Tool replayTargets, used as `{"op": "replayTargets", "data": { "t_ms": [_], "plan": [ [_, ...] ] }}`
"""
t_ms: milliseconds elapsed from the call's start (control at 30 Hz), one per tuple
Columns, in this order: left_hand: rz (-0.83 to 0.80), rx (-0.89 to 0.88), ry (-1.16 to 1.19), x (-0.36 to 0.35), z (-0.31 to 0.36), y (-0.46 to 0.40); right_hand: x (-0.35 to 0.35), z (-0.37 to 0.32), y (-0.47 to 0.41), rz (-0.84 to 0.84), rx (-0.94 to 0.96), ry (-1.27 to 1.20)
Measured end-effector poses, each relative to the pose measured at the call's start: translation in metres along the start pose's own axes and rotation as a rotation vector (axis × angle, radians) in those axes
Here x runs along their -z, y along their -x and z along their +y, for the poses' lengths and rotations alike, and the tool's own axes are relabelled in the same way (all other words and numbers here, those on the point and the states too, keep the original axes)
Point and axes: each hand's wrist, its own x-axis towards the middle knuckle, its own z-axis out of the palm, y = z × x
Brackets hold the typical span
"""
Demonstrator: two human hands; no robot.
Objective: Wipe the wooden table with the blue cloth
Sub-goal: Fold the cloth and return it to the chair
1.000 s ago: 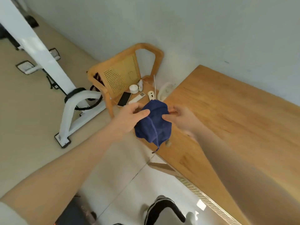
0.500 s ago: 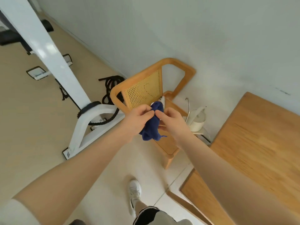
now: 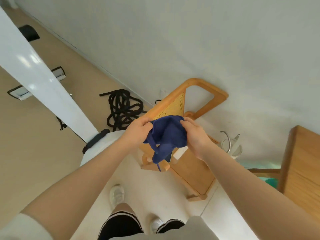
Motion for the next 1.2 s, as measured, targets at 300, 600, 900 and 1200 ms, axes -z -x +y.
{"op": "replayTargets", "data": {
  "t_ms": [300, 600, 900, 1200],
  "plan": [
    [-0.240, -0.110, -0.289, 0.079, -0.015, -0.162, -0.017, -0.028, -0.118, -0.055, 0.053, 0.261],
    [-0.452, -0.046, -0.407, 0.063, -0.044, -0.333, -0.030, -0.007, -0.261, 0.355, -0.235, 0.458],
    [-0.611, 0.183, 0.002, -0.004, -0.101, -0.349, -0.066, 0.060, -0.303, 0.541, -0.316, 0.048],
    [-0.560, 0.089, -0.420, -0.003, -0.074, -0.348, -0.075, 0.046, -0.251, 0.512, -0.287, -0.035]
  ]
}}
